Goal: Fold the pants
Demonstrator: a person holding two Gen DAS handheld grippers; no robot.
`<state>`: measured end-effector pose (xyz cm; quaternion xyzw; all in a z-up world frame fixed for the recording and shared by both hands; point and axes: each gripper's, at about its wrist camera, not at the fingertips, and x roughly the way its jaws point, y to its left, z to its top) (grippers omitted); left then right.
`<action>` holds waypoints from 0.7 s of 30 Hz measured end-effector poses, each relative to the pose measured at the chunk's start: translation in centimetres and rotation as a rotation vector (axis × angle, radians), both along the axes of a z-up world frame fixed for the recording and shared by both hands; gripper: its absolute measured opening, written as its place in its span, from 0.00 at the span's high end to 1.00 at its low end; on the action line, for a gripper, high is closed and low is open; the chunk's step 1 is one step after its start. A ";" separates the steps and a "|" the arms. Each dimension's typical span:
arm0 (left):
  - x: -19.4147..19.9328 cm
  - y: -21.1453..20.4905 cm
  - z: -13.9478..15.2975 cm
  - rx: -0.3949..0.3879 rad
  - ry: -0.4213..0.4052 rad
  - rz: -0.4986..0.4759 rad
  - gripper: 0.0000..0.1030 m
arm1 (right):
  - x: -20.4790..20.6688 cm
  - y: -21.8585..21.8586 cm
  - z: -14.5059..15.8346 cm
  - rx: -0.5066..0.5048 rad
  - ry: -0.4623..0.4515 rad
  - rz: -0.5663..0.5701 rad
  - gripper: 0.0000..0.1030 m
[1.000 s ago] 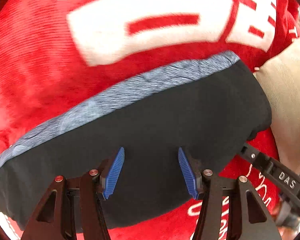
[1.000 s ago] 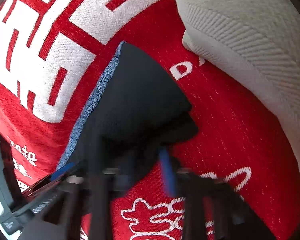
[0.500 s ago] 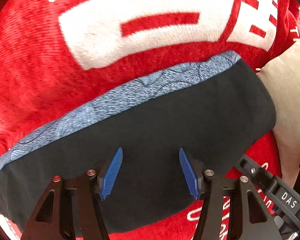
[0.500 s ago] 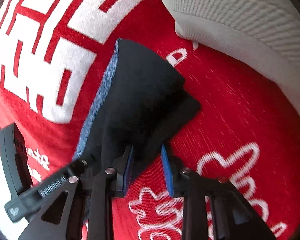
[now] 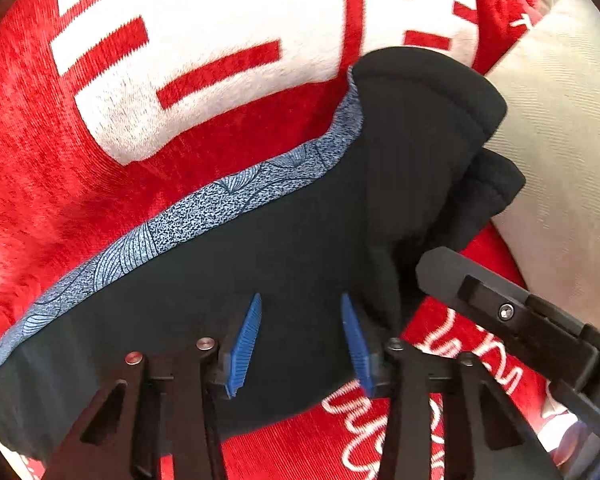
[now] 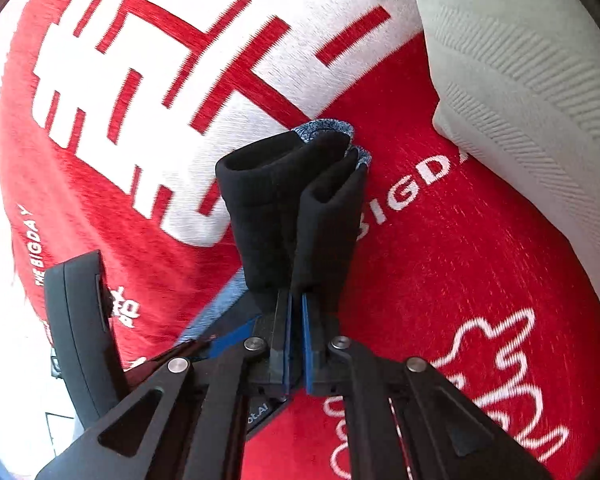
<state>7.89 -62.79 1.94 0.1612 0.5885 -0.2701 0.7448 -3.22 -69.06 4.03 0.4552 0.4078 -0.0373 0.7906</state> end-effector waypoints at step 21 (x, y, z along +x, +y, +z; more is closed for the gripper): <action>-1.7 8.1 0.6 0.012 -0.040 0.144 0.28 | -4.2 -4.5 -0.4 -0.125 0.258 -0.002 0.34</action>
